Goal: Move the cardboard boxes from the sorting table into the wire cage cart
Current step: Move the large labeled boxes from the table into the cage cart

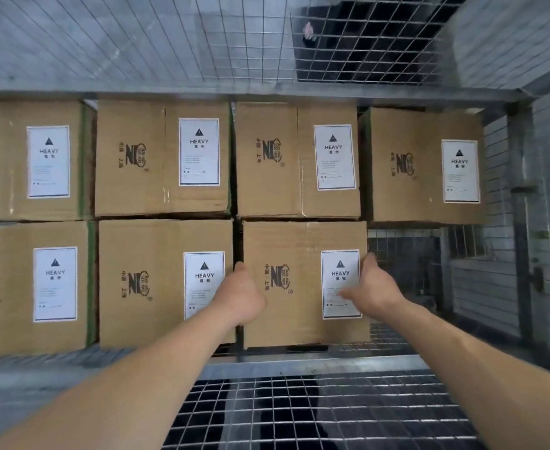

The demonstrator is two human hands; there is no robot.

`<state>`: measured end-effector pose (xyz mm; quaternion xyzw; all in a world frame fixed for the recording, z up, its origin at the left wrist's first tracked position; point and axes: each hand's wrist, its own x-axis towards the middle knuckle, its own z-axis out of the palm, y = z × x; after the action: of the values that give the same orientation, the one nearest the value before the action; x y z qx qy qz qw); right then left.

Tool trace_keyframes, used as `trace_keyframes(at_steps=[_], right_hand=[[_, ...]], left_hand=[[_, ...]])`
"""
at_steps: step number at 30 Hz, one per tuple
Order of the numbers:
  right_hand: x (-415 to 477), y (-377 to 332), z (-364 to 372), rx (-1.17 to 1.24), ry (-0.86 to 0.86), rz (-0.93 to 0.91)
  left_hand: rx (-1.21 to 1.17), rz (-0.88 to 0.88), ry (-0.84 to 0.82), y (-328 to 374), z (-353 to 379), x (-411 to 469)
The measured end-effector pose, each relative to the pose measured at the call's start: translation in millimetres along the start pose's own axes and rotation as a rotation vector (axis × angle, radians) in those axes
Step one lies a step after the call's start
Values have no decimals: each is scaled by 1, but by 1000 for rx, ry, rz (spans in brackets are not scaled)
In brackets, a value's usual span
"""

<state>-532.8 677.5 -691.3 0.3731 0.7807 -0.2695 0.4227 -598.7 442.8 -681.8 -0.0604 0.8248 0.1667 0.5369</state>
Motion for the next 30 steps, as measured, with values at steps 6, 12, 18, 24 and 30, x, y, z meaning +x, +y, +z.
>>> trace_keyframes(at_steps=[6,12,18,24,30], right_hand=[[-9,-4,-4,-47,5,-52],[-59,-22,-38,-130,102,-227],[-144,-50,-92,-209,235,-314],[-258,-65,-150,-227,455,-320],[-384,-54,-194,-180,701,-274]], left_hand=[[82,46,56,3,-5,-10],[220,179,117,20,-34,-56],[380,366,187,55,-94,-134],[553,606,346,100,-159,-233],[641,852,445,152,-198,-352]])
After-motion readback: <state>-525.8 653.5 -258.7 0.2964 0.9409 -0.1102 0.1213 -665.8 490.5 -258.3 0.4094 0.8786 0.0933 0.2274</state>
